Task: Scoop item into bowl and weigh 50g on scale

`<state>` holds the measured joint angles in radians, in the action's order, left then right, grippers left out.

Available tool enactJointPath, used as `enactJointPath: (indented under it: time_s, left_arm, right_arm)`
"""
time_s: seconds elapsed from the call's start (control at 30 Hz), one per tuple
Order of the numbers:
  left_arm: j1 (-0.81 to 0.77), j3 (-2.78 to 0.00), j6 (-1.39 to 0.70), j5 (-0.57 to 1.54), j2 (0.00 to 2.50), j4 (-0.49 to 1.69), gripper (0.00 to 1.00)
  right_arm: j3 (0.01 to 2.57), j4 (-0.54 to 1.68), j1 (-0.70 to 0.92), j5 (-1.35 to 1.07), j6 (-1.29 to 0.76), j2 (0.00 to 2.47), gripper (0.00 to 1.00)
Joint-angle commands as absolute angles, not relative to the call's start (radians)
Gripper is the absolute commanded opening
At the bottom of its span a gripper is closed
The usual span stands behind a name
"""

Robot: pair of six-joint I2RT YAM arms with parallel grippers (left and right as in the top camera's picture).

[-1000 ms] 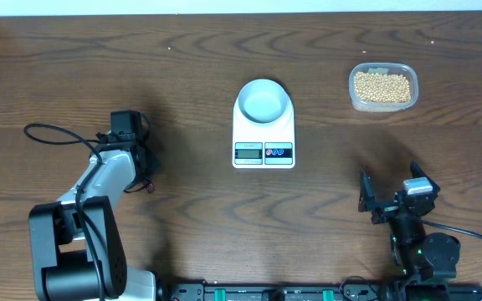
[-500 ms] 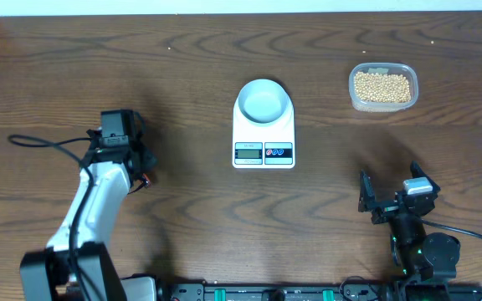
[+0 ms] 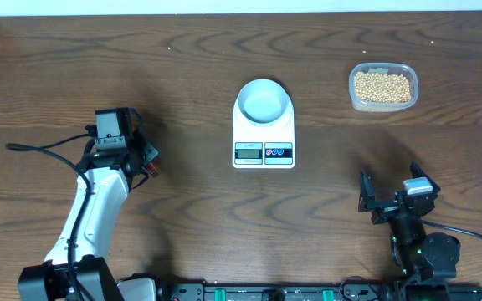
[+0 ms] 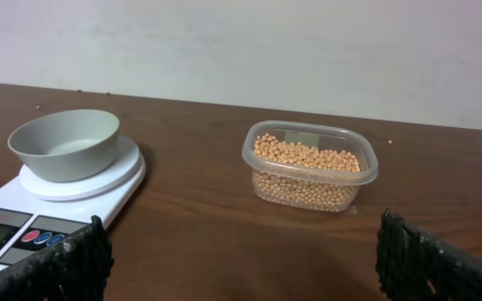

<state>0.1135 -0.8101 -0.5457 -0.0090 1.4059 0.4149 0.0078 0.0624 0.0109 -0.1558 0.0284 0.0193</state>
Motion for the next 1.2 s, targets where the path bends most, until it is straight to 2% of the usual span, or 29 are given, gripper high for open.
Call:
enactJointPath:
  time_s: [0.0, 0.73, 1.0, 1.17]
  left_arm:
    - [0.117, -0.81, -0.555, -0.003, 1.4, 0.412, 0.07]
    - [0.115, -0.81, -0.541, -0.011, 1.368, 0.435, 0.07]
    - [0.064, -0.811, -0.528, -0.012, 1.248, 0.448, 0.07]
    - [0.021, -0.853, -0.529, -0.046, 1.214, 0.529, 0.07]
  right_arm:
    - [0.007, 0.067, 0.018, -0.148, 0.015, 0.02, 0.99]
    - [0.007, 0.067, 0.018, -0.148, 0.015, 0.02, 0.99]
    - [0.007, 0.067, 0.018, -0.148, 0.015, 0.02, 0.99]
    - [0.007, 0.067, 0.018, -0.148, 0.015, 0.02, 0.99]
